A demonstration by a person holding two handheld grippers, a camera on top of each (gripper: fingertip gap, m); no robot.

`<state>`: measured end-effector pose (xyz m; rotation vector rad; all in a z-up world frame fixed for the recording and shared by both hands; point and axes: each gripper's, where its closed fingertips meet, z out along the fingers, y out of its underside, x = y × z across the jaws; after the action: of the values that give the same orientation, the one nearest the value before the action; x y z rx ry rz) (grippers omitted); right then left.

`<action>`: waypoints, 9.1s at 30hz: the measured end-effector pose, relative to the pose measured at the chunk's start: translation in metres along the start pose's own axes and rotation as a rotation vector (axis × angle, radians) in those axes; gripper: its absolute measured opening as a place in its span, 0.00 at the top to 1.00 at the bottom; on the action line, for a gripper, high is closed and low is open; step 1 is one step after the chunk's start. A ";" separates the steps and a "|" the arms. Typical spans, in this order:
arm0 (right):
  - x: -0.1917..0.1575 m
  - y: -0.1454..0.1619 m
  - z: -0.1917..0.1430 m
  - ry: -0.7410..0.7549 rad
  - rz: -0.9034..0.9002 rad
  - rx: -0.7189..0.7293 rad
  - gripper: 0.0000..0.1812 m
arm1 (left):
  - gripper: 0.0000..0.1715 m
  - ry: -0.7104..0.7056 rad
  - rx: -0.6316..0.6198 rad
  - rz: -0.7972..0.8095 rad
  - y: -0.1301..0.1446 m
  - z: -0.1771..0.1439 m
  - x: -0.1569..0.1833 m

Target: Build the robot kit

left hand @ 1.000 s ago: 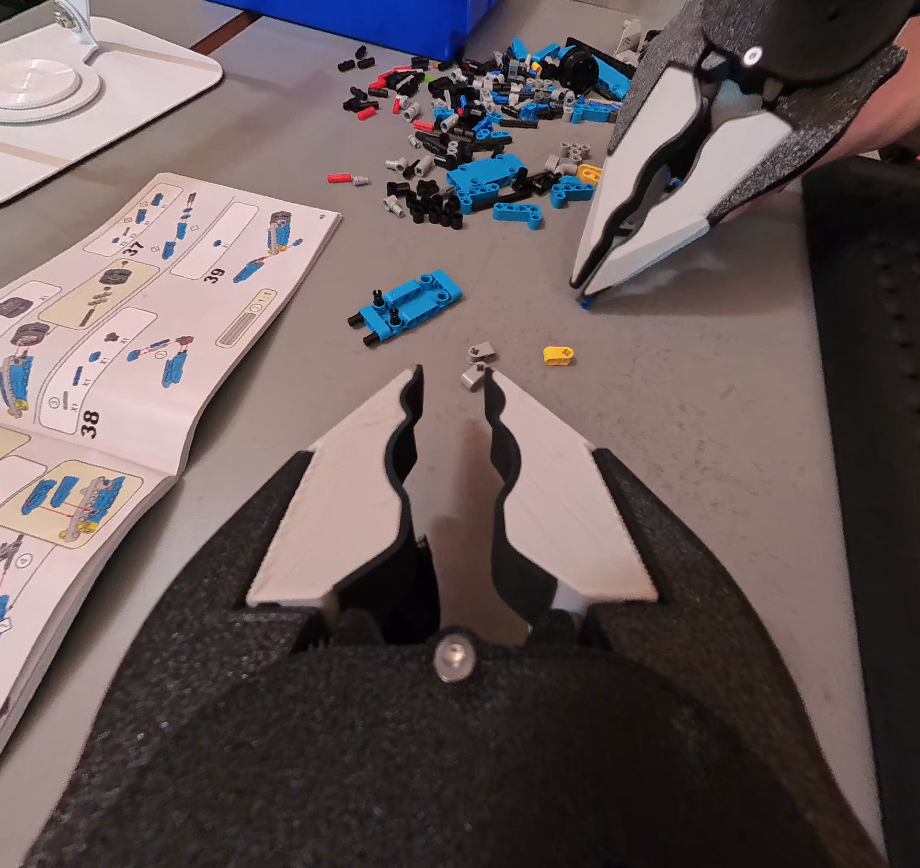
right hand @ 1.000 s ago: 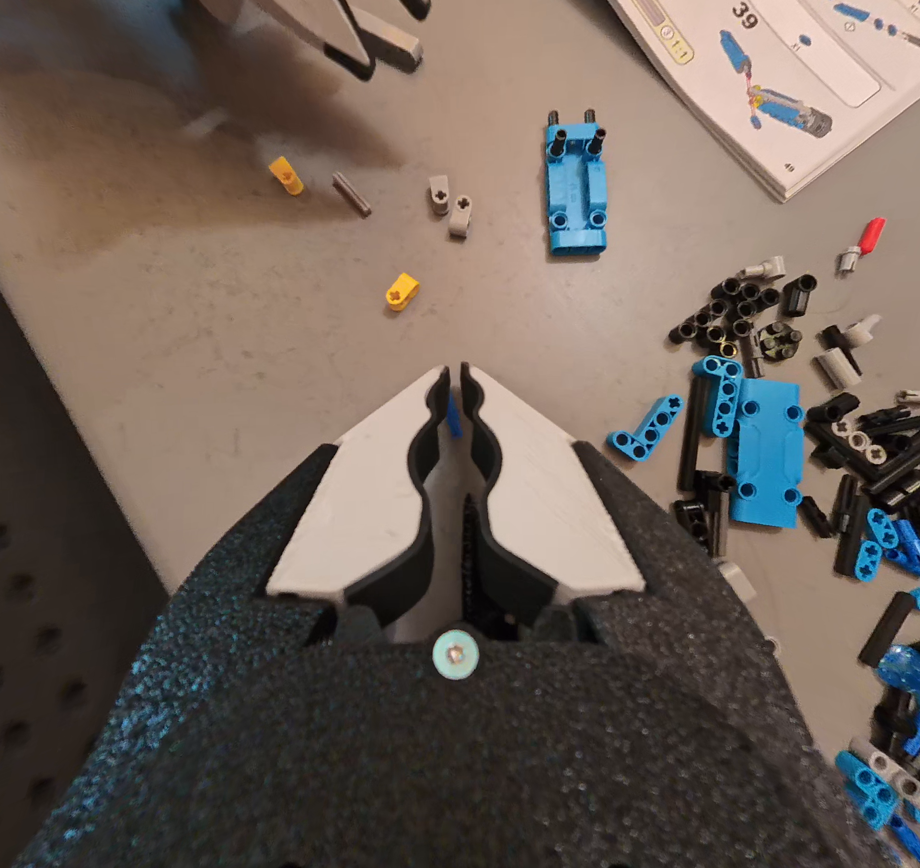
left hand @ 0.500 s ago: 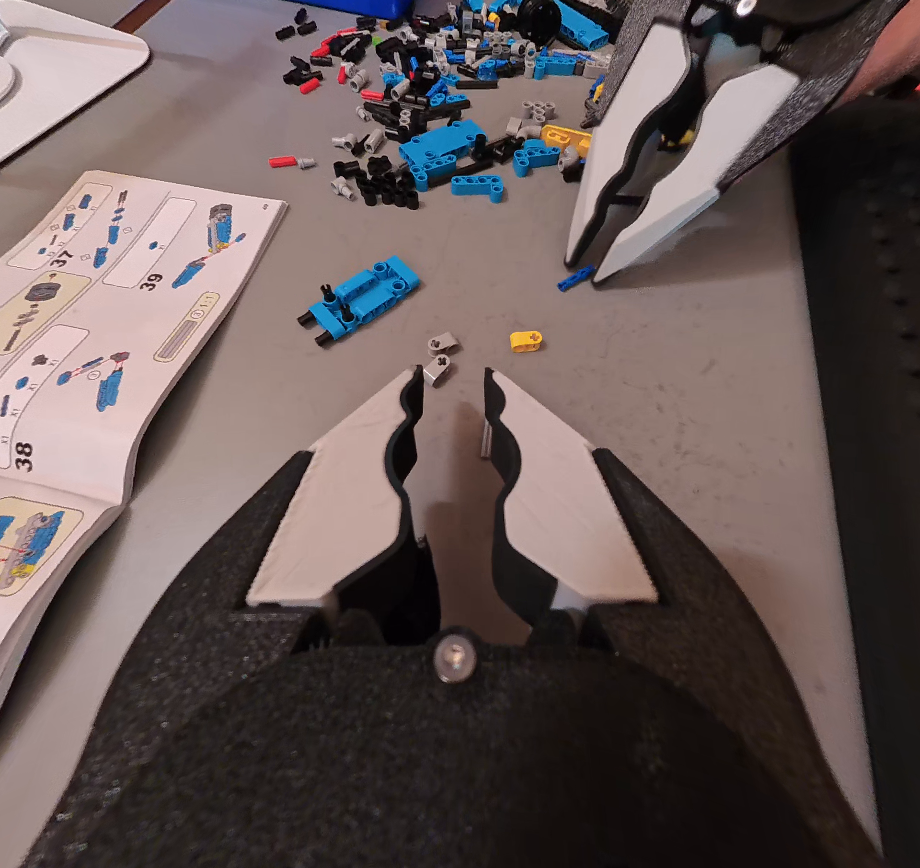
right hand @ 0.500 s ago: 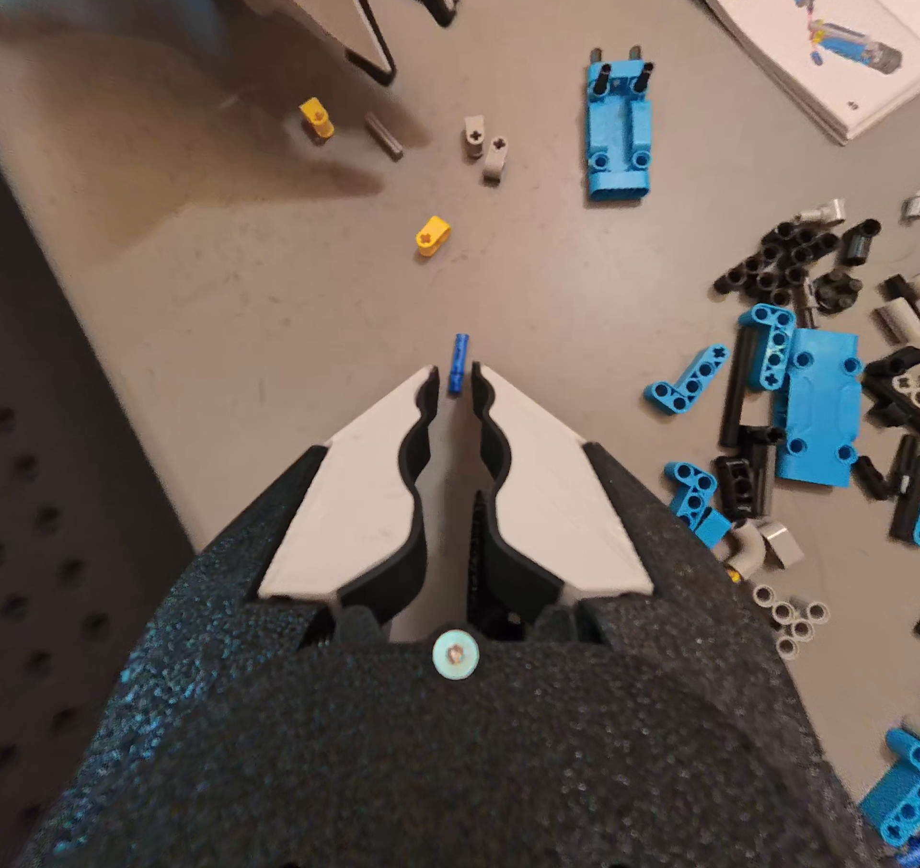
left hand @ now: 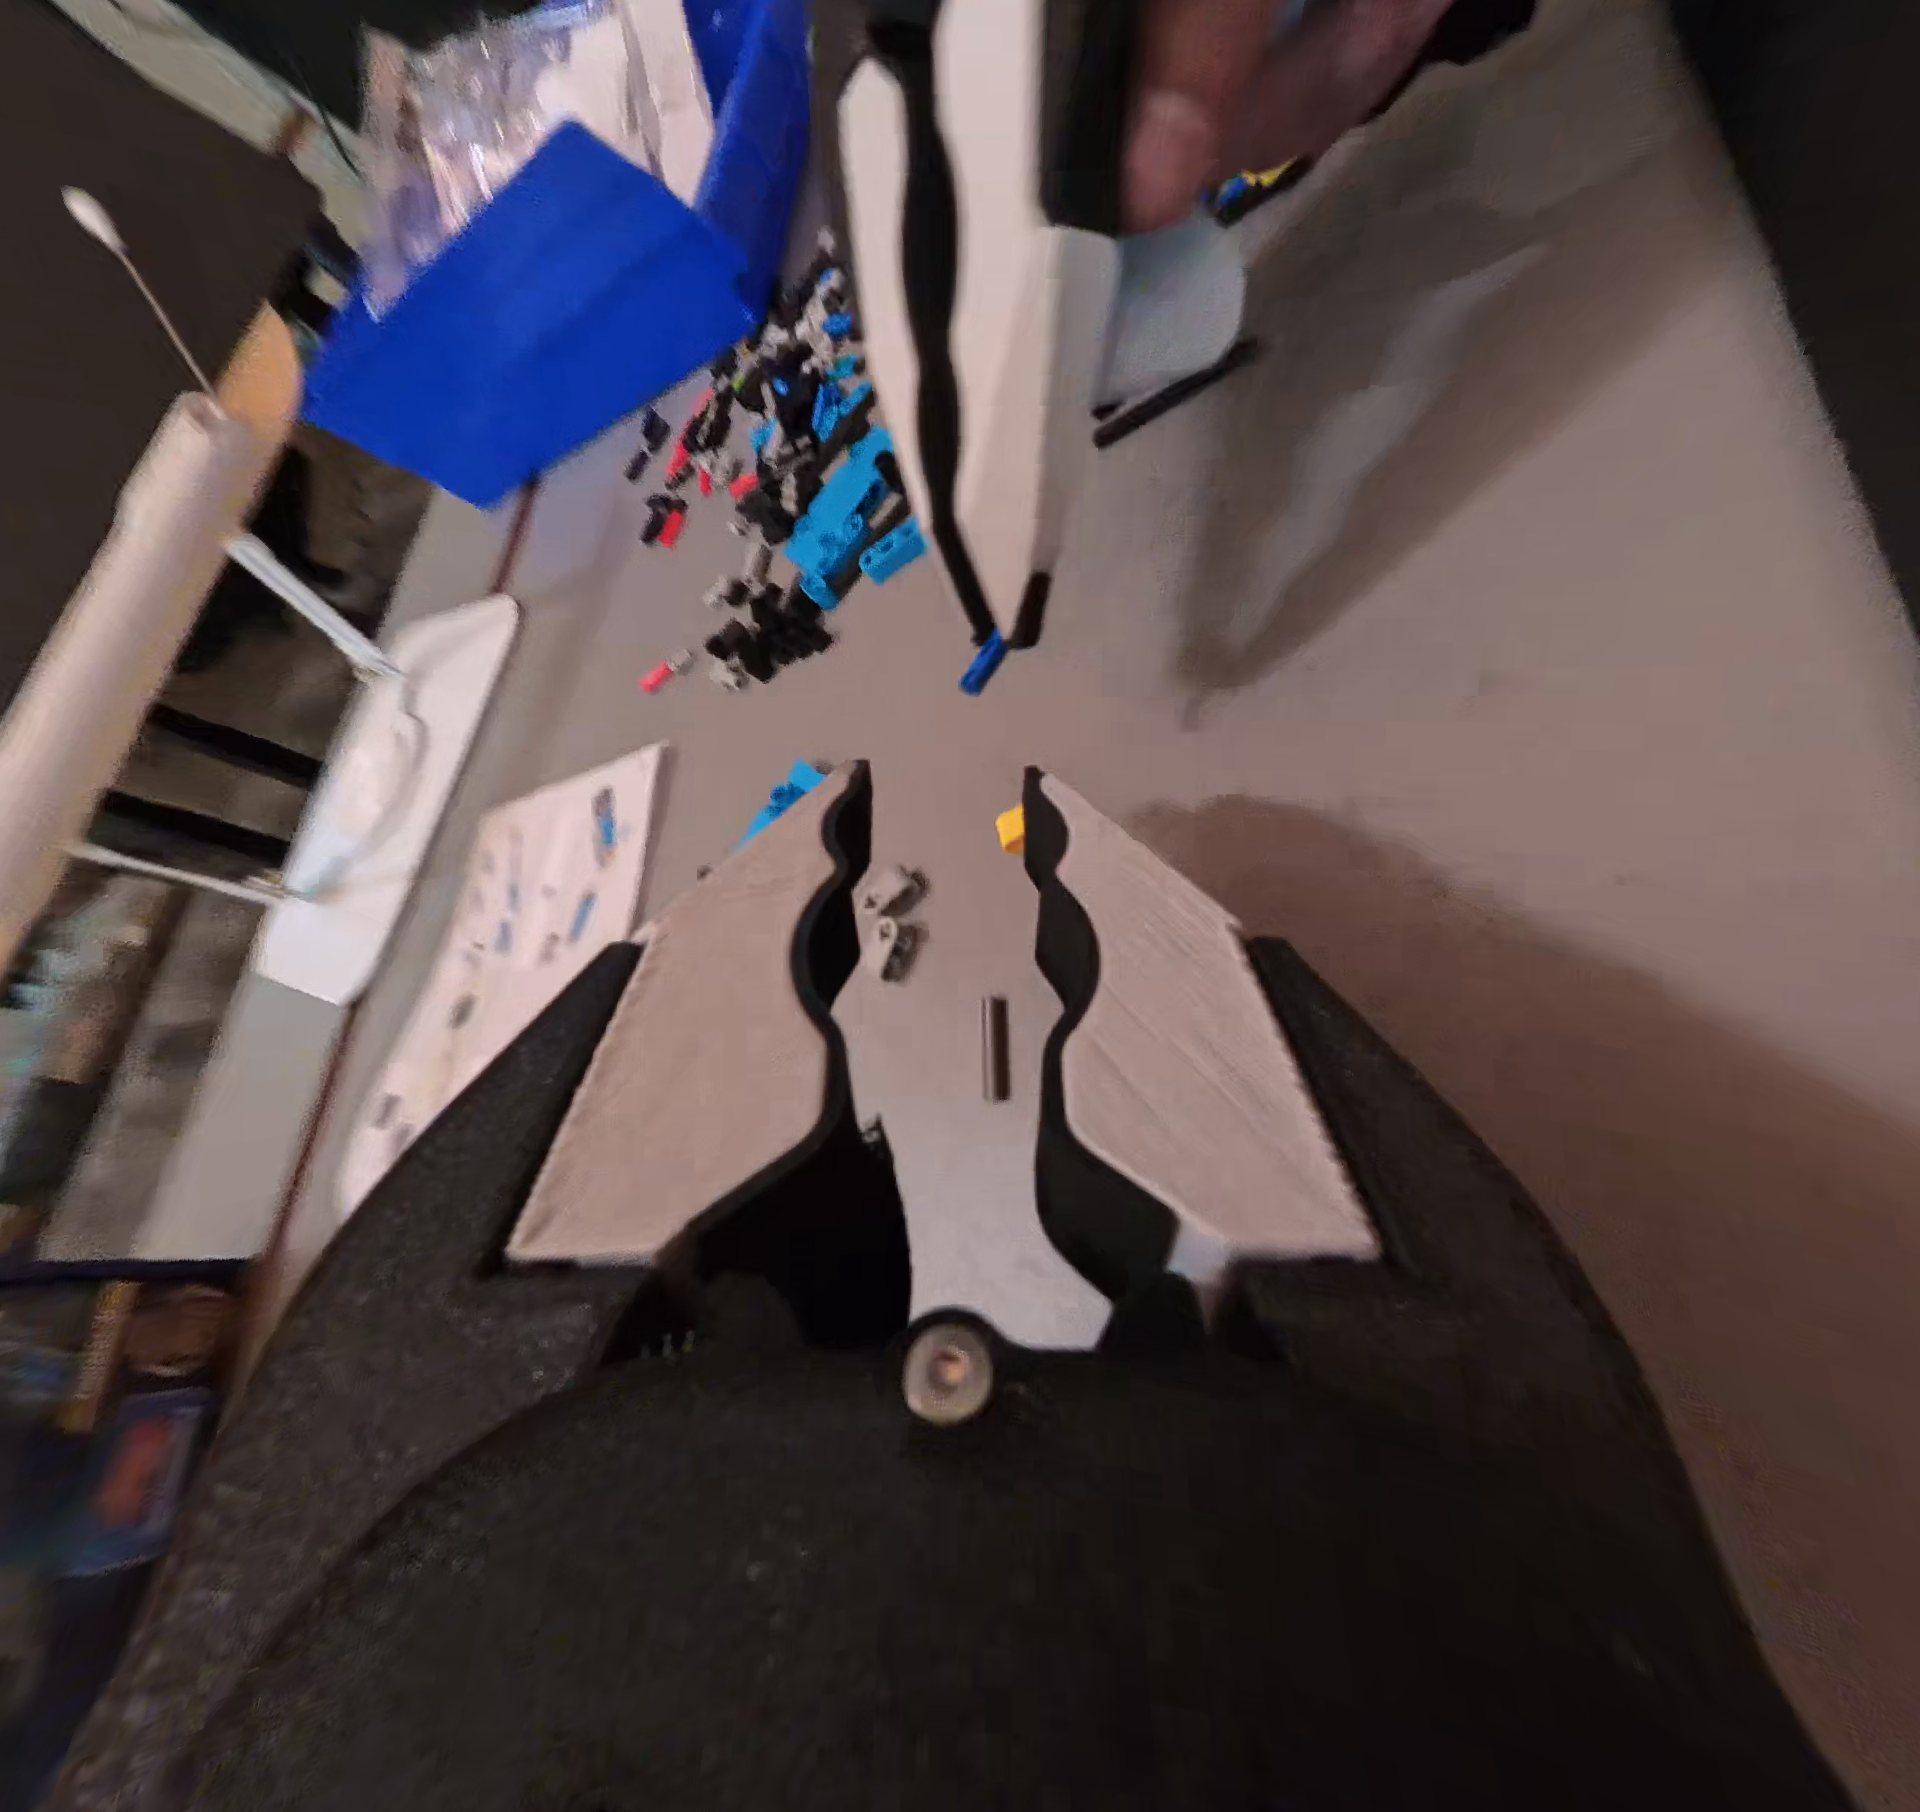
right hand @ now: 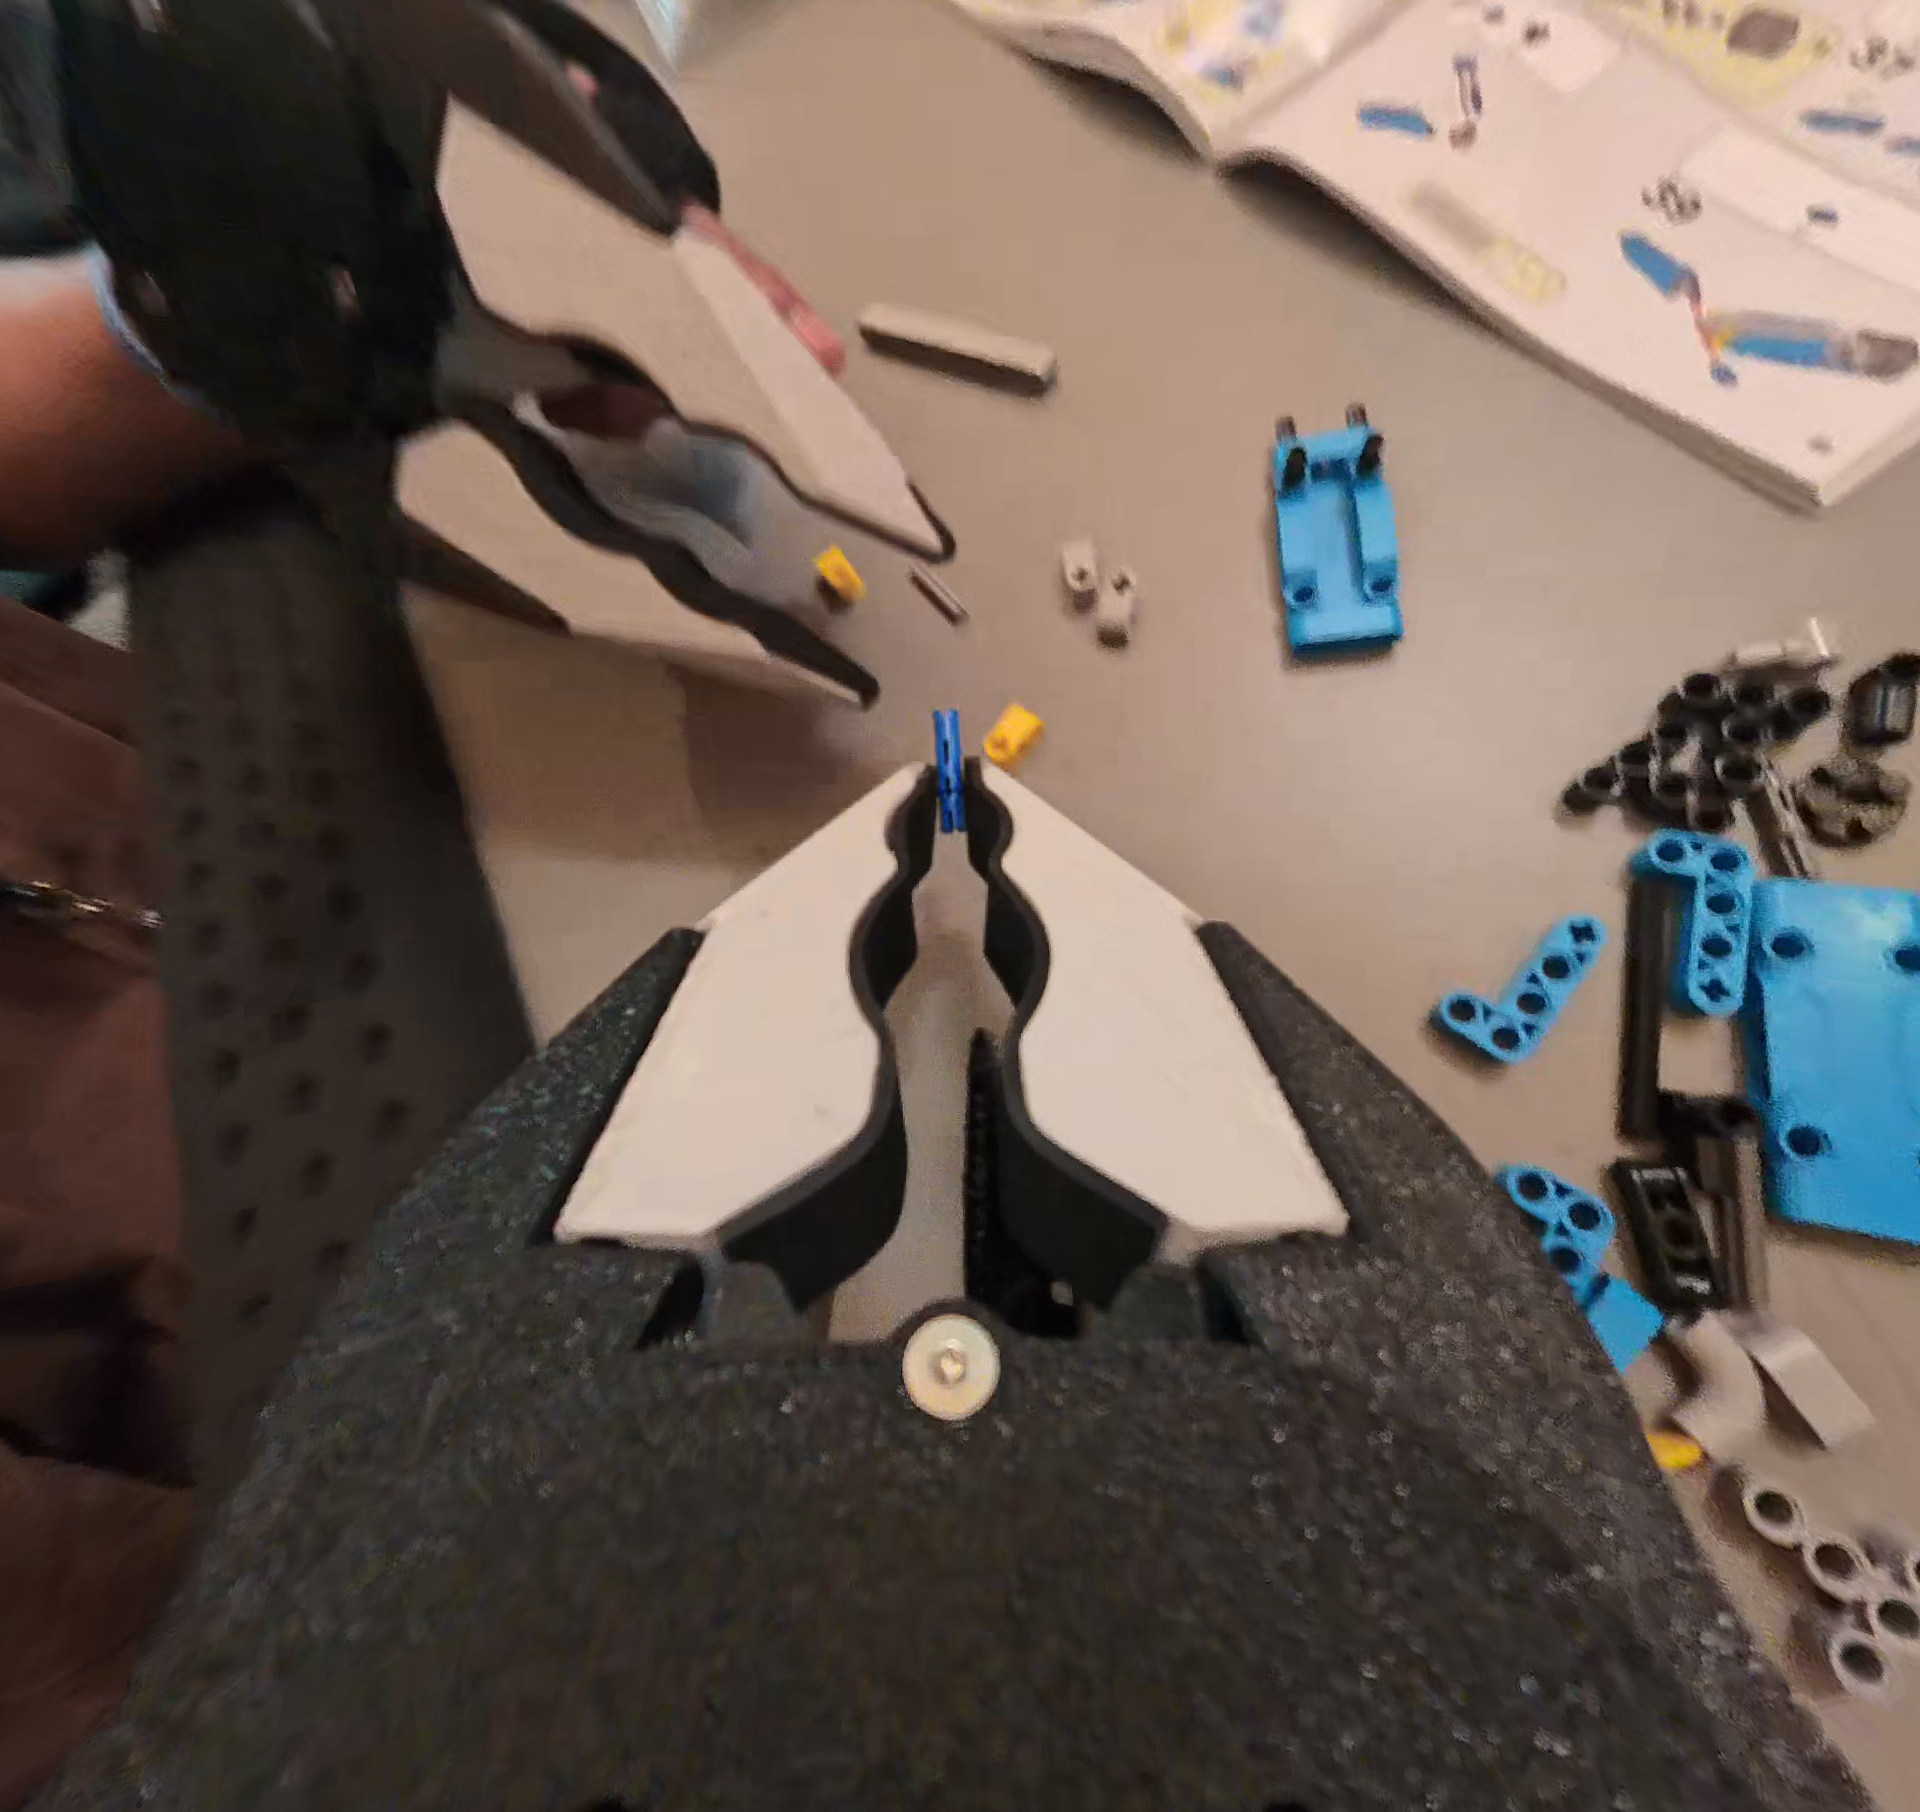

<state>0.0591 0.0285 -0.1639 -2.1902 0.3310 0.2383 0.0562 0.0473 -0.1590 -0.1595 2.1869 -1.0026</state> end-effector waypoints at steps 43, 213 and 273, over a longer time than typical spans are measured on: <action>0.064 -0.098 0.067 0.166 -0.032 0.162 0.98 | 0.83 0.180 -0.176 -0.723 0.102 -0.057 -0.059; 0.032 -0.135 0.069 0.310 -0.366 0.261 0.98 | 0.96 -0.072 0.302 -1.258 0.065 -0.042 -0.118; 0.041 -0.109 0.097 0.339 -0.401 0.102 0.98 | 0.96 -0.056 0.116 -1.266 0.090 -0.034 -0.099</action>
<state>0.1279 0.1625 -0.1513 -2.1385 0.0798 -0.3658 0.1229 0.1681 -0.1523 -1.6159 1.8341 -1.6951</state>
